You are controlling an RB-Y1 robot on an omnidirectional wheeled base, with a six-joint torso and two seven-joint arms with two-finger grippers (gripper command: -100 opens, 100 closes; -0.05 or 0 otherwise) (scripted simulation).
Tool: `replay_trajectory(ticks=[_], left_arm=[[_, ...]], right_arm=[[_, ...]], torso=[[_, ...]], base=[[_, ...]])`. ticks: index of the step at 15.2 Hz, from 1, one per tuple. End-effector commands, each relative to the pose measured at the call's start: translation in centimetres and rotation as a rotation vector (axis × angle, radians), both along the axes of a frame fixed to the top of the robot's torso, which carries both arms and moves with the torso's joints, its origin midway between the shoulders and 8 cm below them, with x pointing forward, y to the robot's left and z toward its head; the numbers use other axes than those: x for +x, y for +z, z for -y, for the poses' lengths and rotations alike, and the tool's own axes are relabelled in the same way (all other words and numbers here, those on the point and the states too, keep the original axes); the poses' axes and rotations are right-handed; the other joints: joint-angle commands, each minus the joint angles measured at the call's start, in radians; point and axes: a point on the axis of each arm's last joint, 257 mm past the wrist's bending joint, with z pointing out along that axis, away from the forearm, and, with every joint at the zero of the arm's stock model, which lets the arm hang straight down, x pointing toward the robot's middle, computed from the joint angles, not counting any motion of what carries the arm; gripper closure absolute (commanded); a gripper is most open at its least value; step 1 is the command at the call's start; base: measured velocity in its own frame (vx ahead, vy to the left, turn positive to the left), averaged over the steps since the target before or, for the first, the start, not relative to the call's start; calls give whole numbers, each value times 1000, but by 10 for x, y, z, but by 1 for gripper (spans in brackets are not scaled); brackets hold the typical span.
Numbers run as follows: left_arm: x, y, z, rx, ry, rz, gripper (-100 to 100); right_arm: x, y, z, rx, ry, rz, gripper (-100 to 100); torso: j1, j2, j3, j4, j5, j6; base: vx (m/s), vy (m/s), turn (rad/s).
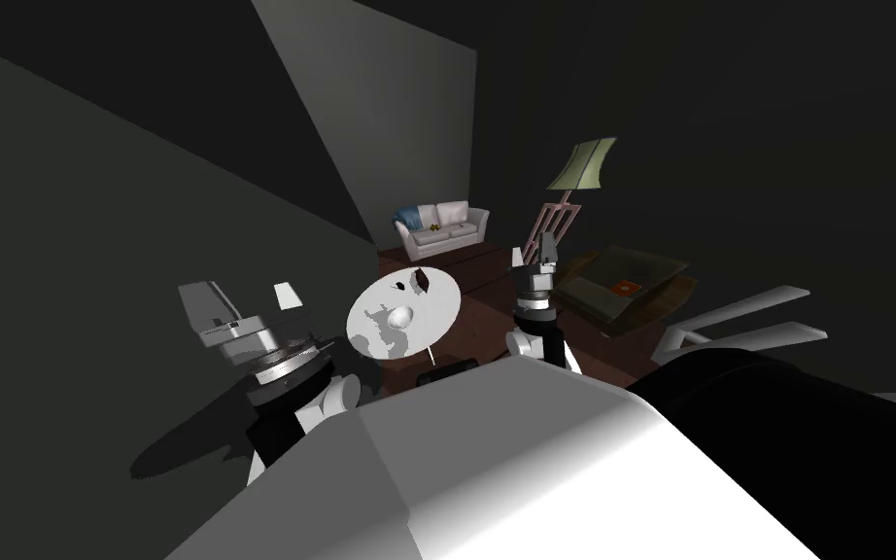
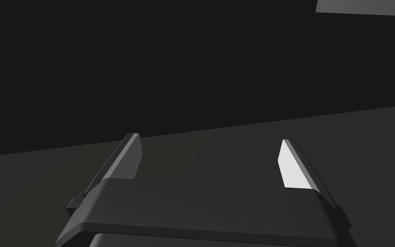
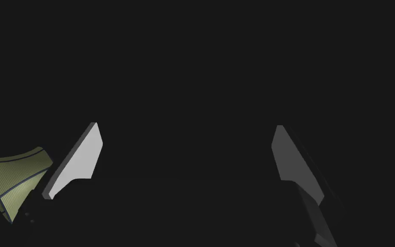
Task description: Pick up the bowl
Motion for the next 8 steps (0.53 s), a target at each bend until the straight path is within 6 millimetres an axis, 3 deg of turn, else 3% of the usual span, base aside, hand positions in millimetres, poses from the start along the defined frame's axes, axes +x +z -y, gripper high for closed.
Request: replay_trajectory(ticks=[1,8], left_arm=[[6,-4,4,34,-20,-25,-100],[35,-33,4,109,-61,-146,-100]], right_arm=[[0,0,0,0,0,0,0],[0,0,0,0,0,0,0]], torso=[[0,0,0,0,0,0],[0,1,0,0,0,0]], base=[[-3,-1,-29],[-11,-3,-58]])
